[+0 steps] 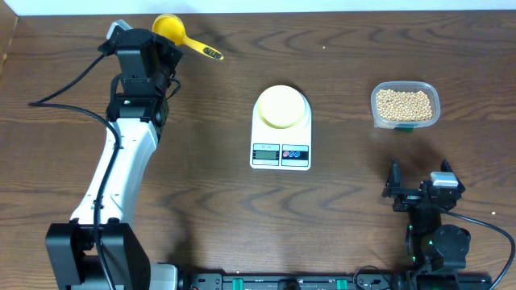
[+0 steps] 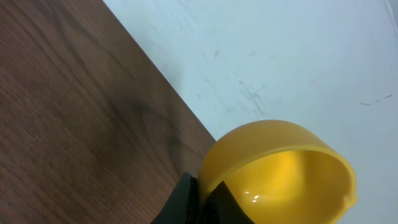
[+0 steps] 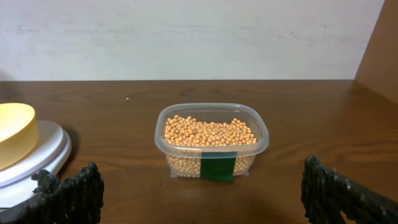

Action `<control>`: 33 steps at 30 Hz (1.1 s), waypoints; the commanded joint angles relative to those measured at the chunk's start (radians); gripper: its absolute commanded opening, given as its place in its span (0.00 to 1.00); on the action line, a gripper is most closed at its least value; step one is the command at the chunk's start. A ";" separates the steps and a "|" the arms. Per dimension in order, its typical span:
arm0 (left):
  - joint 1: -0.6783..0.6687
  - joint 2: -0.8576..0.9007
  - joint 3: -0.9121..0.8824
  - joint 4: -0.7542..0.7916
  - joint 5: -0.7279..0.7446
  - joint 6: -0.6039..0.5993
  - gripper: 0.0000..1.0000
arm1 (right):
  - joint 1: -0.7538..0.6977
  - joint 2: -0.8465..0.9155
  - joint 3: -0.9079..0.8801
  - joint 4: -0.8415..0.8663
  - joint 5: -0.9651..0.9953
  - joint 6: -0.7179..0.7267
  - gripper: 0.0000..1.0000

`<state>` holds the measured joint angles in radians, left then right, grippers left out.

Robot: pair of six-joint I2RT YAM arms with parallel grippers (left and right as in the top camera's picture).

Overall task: Scoop item into bowl and weigh 50g on scale
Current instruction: 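Lift the yellow scoop with the left gripper toward the back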

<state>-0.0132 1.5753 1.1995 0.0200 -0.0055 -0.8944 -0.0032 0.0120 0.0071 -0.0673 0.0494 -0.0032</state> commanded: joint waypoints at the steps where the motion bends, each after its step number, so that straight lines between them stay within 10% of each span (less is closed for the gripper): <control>1: 0.005 -0.013 0.027 0.005 -0.002 -0.010 0.08 | 0.007 -0.007 -0.002 -0.003 0.008 0.017 0.99; 33: 0.005 -0.013 0.027 0.004 -0.002 -0.009 0.08 | 0.007 -0.007 -0.002 0.137 0.072 0.111 0.99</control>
<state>-0.0132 1.5753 1.1995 0.0204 -0.0055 -0.8944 -0.0032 0.0120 0.0071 0.0284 0.0780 0.0811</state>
